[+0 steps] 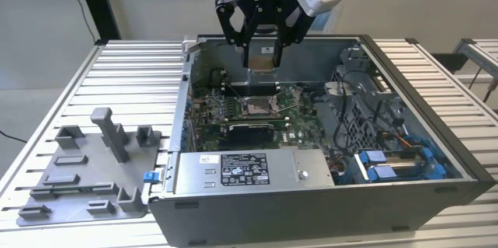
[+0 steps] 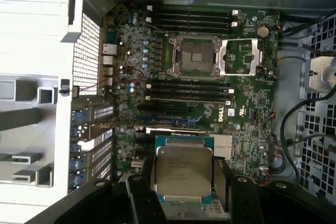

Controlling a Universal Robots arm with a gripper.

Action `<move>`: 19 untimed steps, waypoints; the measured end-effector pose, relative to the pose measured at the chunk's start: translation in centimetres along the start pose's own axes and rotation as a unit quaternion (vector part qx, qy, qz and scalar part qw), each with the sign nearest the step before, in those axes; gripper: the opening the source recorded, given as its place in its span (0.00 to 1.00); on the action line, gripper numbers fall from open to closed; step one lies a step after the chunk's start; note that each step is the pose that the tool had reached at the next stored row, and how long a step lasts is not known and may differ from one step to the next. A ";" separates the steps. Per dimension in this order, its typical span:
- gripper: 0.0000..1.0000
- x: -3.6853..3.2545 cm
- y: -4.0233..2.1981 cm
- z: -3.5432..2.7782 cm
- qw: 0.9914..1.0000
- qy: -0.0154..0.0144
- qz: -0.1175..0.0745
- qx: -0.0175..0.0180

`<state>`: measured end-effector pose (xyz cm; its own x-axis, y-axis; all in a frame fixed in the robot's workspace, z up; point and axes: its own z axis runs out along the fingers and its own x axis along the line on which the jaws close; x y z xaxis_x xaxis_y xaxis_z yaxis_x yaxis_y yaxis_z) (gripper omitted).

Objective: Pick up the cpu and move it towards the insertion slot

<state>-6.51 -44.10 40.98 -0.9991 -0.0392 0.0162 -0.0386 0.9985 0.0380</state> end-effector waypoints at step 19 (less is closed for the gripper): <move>0.00 -0.15 3.62 0.25 1.000 0.000 0.000 0.000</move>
<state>-6.51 -40.47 40.86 -0.9991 -0.0392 0.0162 -0.0386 0.9985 0.0380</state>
